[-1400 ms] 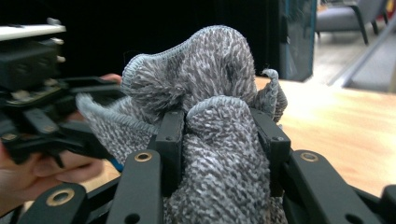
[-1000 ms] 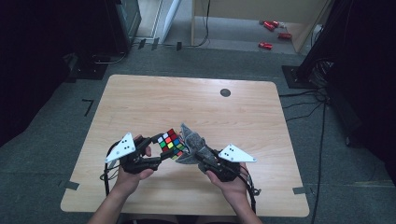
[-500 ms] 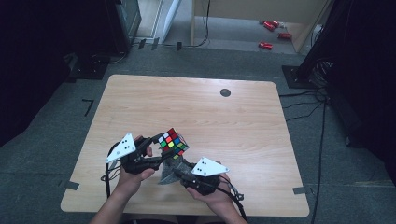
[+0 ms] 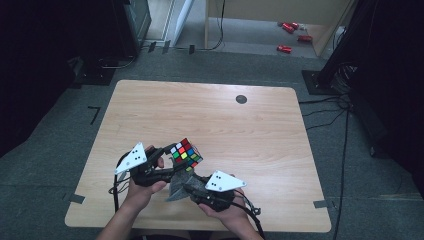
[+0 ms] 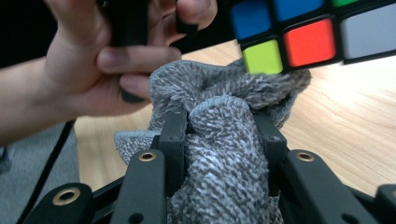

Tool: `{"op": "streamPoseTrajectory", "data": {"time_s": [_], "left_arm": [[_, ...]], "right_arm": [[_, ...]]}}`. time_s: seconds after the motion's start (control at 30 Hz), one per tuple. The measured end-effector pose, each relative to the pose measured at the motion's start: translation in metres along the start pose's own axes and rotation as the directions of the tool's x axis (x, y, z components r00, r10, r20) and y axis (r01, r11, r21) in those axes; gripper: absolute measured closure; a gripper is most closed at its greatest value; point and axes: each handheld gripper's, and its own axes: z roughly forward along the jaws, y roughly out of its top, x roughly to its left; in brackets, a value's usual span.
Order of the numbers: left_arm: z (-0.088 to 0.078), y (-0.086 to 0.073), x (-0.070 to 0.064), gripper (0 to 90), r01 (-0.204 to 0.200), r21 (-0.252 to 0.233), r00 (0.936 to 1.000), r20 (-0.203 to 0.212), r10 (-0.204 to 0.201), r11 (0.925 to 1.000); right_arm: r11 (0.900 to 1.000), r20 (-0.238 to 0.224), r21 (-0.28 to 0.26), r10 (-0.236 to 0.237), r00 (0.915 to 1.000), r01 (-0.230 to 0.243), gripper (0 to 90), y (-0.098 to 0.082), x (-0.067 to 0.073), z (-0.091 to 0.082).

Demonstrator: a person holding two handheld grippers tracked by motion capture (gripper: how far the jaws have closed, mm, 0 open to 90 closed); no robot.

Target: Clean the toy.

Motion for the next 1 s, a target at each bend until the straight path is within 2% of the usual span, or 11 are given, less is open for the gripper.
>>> {"op": "streamPoseTrajectory", "data": {"time_s": [0.07,0.13,0.27,0.37,0.47,0.6,0.73,0.8,0.83,0.93,1.0], "left_arm": [[-0.001,0.001,0.001,34.6,0.002,-0.005,1.0,-0.003,-0.002,1.0],[-0.002,0.002,0.001,34.6,0.003,-0.01,1.0,-0.001,-0.003,0.9999],[-0.001,0.001,-0.001,34.6,0.002,-0.008,1.0,0.004,-0.002,1.0],[0.001,0.0,-0.001,34.6,0.001,-0.005,1.0,0.007,-0.001,1.0],[0.0,0.0,0.0,34.6,0.003,-0.002,1.0,-0.006,-0.003,1.0],[0.001,0.0,-0.002,34.6,0.008,-0.004,0.9999,-0.011,-0.008,1.0],[0.008,-0.005,-0.008,34.6,-0.001,0.012,0.9999,-0.011,0.002,0.9999],[0.011,-0.006,-0.01,34.6,-0.005,0.016,0.9999,-0.013,0.005,0.9999],[0.011,-0.006,-0.01,34.6,-0.007,0.013,0.9998,-0.019,0.008,0.9999],[0.008,-0.004,-0.008,34.6,0.004,-0.002,0.9994,-0.033,-0.004,1.0],[0.005,-0.003,-0.006,34.6,0.006,-0.012,0.9987,-0.051,-0.006,0.9999]], "right_arm": [[1.0,0.017,0.007,-0.002,0.9999,0.002,64.1,0.0,-0.002,0.0],[1.0,0.052,-0.006,0.025,0.9983,-0.025,64.1,0.001,-0.009,-0.005],[0.989,0.141,-0.09,0.133,0.981,-0.121,64.1,0.003,-0.023,-0.017],[0.99,0.11,-0.093,0.112,0.9876,-0.102,64.2,0.004,-0.018,-0.016],[0.997,0.021,-0.043,0.072,0.9972,-0.071,64.0,0.001,-0.007,-0.005],[0.997,-0.068,0.013,0.082,0.9943,-0.082,64.0,-0.005,0.006,0.01],[0.987,-0.08,-0.051,0.145,0.9862,-0.149,63.9,-0.002,0.01,0.01],[0.972,-0.065,-0.103,0.204,0.9767,-0.21,64.1,0.0,0.006,0.005],[0.961,-0.067,-0.117,0.246,0.9671,-0.252,64.5,0.0,0.002,0.002],[0.911,-0.091,-0.142,0.378,0.9214,-0.387,64.7,-0.007,-0.01,0.0],[0.896,-0.052,-0.13,0.421,0.9055,-0.424,64.7,-0.013,-0.016,0.001]]}}
